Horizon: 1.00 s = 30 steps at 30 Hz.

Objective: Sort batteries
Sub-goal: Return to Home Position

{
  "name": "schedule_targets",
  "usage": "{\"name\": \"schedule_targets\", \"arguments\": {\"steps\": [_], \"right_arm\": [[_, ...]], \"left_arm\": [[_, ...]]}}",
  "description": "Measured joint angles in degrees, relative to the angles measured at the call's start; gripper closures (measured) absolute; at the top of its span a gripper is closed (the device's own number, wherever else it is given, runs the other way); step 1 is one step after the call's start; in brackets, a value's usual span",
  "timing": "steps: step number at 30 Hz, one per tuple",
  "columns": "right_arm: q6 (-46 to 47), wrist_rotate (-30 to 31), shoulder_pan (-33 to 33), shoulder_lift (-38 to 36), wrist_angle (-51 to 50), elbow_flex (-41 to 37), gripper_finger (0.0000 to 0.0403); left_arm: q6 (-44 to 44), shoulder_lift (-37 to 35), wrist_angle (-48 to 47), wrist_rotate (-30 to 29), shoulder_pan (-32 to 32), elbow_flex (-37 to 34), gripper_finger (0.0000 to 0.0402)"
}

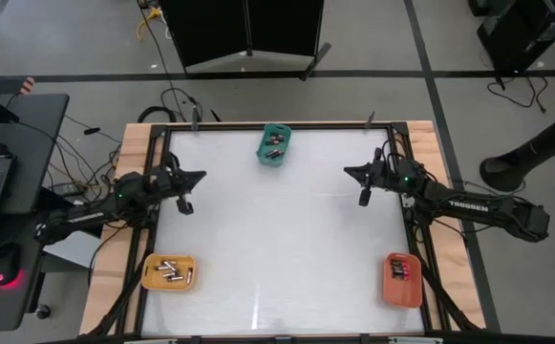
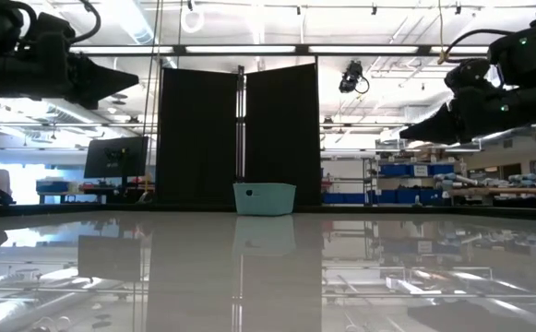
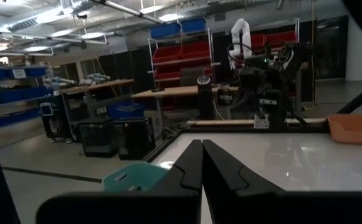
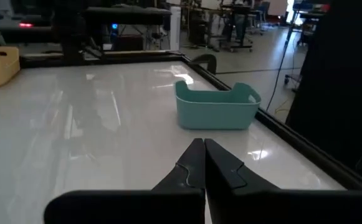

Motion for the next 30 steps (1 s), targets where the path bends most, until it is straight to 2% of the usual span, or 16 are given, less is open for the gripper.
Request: {"name": "schedule_targets", "arguments": {"steps": [6,11,18,22,25,30], "right_arm": [[0.89,-0.1,0.8,-0.6,3.05,0.0,0.0396],[-0.68,1.54,2.48,-5.64,2.6,0.0,0.0397],[0.2,1.8,3.23,-18.0,-6.2,0.0,0.0397],[2.24,2.2,3.23,-25.46,-15.02,0.0,0.0397],[3.87,3.49,3.23,-28.31,-23.07,0.0,0.0396],[5.62,4.74,3.25,-28.48,-23.9,0.09,0.0385]], "left_arm": [[-0.06,0.04,-1.94,-0.04,0.0,0.0,0.0387],[0.14,0.0,-1.88,0.63,0.01,0.0,0.0387],[-1.11,0.0,-2.42,0.37,0.04,-0.02,0.0387],[-1.12,0.0,-3.67,0.35,0.04,-0.02,0.0387],[-1.11,0.02,-4.87,0.2,0.04,-0.02,0.0387],[-1.11,0.02,-6.13,-0.85,0.04,-0.02,0.0387]]}}
